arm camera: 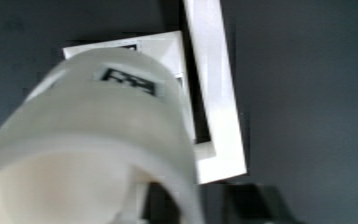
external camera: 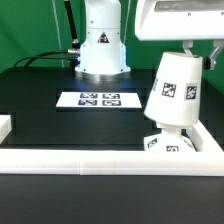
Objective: Assemble lamp
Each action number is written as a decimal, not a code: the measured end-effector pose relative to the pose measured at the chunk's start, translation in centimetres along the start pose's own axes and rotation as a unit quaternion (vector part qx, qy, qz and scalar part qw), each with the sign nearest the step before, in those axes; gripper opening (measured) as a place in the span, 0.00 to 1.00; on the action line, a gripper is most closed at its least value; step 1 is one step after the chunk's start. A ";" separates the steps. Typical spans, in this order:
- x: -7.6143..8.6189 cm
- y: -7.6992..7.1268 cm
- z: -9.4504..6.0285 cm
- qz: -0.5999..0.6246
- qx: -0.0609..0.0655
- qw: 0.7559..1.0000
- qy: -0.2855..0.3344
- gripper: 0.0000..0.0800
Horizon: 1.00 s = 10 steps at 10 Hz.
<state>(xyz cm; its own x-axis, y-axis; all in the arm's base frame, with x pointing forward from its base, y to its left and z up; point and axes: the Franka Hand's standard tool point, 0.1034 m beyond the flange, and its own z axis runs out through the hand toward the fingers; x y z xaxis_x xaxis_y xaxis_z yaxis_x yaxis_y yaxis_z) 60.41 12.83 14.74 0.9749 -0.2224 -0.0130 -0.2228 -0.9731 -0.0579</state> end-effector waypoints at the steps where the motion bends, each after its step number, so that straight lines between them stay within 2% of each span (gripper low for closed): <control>1: 0.0 -0.1 0.0 0.000 0.000 1.000 0.000 0.28; 2: 0.0 -0.1 -0.1 0.000 0.000 1.000 0.001 0.52; 3: 0.1 -0.1 -0.1 0.000 0.000 1.000 0.001 0.52; 4: 0.1 -0.1 -0.1 0.000 0.001 1.000 0.001 0.74; 5: 0.0 -0.2 -0.2 0.000 0.001 1.000 0.000 0.74; 6: -0.1 -0.2 -0.6 0.000 0.001 1.000 -0.001 0.83; 7: -0.4 -0.3 -1.7 -0.001 0.001 1.000 -0.007 0.87; 9: -1.2 -0.3 -3.9 -0.001 0.002 1.000 -0.021 0.87; 10: -1.3 -0.5 -4.4 0.001 0.004 1.000 -0.017 0.87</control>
Offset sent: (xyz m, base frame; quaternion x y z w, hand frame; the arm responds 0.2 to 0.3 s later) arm -0.0022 -0.0006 0.0028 -0.0140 -0.0072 0.0074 0.9998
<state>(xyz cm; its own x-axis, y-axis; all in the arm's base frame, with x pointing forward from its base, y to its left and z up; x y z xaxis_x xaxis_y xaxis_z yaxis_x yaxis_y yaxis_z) 59.29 13.30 19.16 0.9737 -0.2228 -0.0478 -0.2256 -0.9720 -0.0659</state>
